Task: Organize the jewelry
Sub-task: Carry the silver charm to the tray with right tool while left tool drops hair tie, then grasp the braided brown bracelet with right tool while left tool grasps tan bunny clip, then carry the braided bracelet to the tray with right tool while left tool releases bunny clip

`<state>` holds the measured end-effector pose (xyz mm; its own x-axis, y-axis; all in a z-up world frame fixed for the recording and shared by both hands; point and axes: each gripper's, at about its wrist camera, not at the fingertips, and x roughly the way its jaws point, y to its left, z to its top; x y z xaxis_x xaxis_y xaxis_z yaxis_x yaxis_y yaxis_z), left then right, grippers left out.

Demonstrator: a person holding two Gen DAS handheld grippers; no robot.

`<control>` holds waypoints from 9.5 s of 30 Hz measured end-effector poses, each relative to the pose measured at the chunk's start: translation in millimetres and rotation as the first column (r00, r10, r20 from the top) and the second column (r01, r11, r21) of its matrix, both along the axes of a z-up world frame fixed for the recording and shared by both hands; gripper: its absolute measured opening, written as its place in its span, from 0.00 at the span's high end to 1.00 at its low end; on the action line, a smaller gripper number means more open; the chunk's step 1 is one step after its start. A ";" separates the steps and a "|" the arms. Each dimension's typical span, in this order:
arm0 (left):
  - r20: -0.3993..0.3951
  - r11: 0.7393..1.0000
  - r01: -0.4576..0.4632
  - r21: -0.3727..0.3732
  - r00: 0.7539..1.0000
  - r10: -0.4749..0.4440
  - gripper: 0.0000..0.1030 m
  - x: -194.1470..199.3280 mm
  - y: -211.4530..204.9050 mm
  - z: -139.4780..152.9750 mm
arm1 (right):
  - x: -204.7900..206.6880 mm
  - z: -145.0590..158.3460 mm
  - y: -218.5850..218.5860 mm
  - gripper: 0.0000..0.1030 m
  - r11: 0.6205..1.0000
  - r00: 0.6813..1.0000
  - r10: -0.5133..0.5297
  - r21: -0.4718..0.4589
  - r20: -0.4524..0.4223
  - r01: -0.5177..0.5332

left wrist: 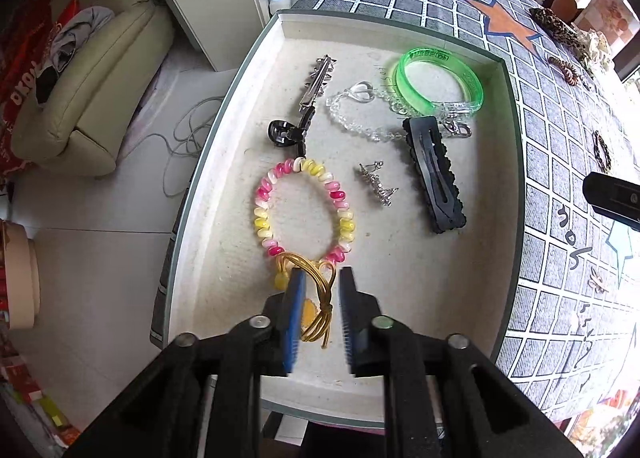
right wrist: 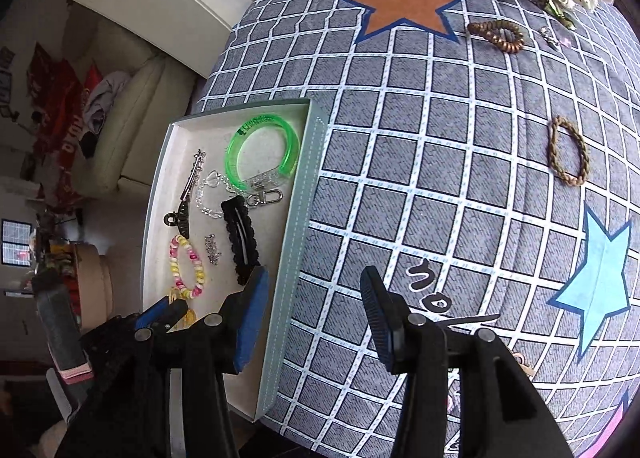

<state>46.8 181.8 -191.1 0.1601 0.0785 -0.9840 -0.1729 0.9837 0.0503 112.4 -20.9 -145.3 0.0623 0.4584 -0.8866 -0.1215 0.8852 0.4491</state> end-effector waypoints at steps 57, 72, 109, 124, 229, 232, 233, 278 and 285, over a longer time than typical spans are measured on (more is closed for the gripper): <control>-0.121 0.985 -0.042 -0.169 0.992 0.022 0.00 9.0 -264.3 -24.9 | 54.3 -47.2 -196.3 0.30 0.991 0.999 -0.009 -0.129 0.040 0.014; -0.161 0.994 -0.078 -0.079 0.985 0.065 0.19 0.3 -300.1 -49.9 | 99.4 -66.5 -157.9 0.45 0.970 0.990 0.090 -0.236 0.106 -0.063; -0.017 0.974 0.171 -0.146 0.984 -0.175 0.74 21.1 -283.5 30.2 | 27.5 -38.0 -227.6 0.93 0.997 0.999 -0.041 -0.068 0.021 0.043; 0.030 0.957 0.264 -0.124 0.965 -0.262 0.74 10.9 -226.7 61.3 | -0.6 -10.5 -226.5 0.93 0.992 0.994 -0.112 -0.049 -0.001 0.112; -0.042 0.987 0.109 -0.117 0.993 -0.114 0.74 -18.6 17.7 -20.8 | -31.4 -34.8 122.3 0.94 0.930 0.943 0.320 -0.162 -0.094 -0.331; -0.037 0.988 0.108 -0.108 0.993 -0.113 0.74 -15.8 16.1 -21.4 | -28.7 -39.6 124.8 0.94 0.927 0.941 0.325 -0.166 -0.100 -0.338; -0.035 0.988 0.110 -0.104 0.993 -0.115 0.74 -17.8 15.4 -20.9 | -28.3 -41.3 126.2 0.94 0.925 0.939 0.328 -0.167 -0.102 -0.341; -0.032 0.990 0.127 -0.054 0.991 -0.129 0.73 -9.3 0.1 4.1 | -17.2 3.2 90.5 0.63 0.955 0.970 0.244 -0.167 -0.024 -0.244; -0.030 0.990 0.127 -0.064 0.991 -0.129 0.73 -8.4 2.1 15.6 | -23.9 8.5 63.6 0.63 0.965 0.979 0.201 -0.163 -0.043 -0.205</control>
